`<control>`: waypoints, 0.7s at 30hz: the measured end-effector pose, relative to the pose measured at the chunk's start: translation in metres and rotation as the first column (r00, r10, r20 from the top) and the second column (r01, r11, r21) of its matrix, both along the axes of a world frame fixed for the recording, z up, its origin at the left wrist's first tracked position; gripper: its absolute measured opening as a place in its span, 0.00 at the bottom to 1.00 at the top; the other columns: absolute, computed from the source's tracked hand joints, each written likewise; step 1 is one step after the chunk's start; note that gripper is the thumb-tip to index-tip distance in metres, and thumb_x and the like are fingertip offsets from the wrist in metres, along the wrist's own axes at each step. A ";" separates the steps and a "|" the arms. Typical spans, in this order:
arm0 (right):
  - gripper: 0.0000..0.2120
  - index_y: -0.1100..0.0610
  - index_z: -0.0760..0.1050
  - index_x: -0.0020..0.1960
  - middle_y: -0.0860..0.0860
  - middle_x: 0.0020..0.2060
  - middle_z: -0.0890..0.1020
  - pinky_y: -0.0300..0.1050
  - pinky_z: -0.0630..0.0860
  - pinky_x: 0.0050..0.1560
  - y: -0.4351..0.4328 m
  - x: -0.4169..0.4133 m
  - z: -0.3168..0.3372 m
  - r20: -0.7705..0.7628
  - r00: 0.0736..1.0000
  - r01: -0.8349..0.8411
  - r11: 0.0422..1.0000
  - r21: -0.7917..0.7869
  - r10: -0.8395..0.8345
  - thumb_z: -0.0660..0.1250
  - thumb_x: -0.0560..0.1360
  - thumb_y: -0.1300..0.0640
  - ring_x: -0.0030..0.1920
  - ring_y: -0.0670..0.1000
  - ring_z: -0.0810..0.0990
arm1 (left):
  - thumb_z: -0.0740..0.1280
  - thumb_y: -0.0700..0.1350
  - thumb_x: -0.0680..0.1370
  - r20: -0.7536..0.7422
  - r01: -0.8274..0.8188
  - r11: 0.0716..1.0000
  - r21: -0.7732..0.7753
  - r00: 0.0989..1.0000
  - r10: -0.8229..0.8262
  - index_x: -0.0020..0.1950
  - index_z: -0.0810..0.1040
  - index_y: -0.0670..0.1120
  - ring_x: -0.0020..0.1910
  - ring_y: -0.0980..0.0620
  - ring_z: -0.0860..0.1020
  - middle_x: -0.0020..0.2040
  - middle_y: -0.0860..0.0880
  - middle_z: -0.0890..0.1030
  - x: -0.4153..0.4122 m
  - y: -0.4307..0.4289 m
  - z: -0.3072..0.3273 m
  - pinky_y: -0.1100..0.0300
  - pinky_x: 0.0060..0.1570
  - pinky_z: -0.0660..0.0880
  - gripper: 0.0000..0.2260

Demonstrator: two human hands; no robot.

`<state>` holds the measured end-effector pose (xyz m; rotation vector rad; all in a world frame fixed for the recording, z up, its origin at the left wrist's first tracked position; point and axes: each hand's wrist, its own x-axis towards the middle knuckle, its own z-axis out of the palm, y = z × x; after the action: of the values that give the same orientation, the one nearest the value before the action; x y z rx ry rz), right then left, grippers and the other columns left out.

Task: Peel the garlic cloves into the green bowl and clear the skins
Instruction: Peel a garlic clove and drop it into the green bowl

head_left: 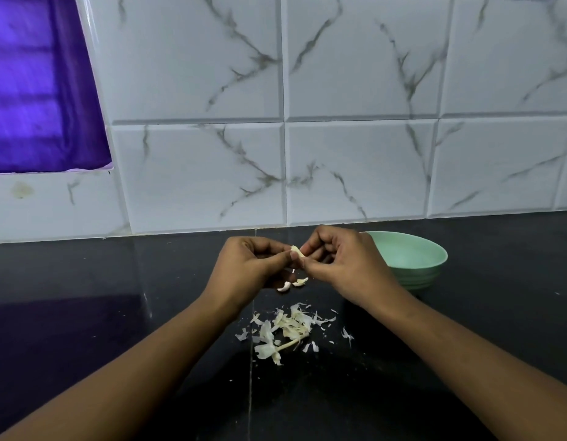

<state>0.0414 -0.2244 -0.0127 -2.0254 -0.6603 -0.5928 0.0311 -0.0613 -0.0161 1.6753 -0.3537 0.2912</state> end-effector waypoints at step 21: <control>0.09 0.53 0.74 0.40 0.48 0.30 0.82 0.38 0.76 0.34 0.007 0.002 -0.007 -0.038 0.999 -0.001 0.998 -0.058 -0.001 0.74 0.69 0.61 0.31 0.44 0.82 | 0.71 0.39 0.72 0.219 -0.220 0.949 0.224 0.961 0.171 0.36 0.84 0.49 0.33 0.50 0.83 0.31 0.49 0.84 0.002 0.002 -0.002 0.57 0.35 0.79 0.06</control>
<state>0.0432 -0.2178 -0.0200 -2.0859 -0.6611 -0.5391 0.0328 -0.0594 -0.0186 1.9372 -0.3826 0.5847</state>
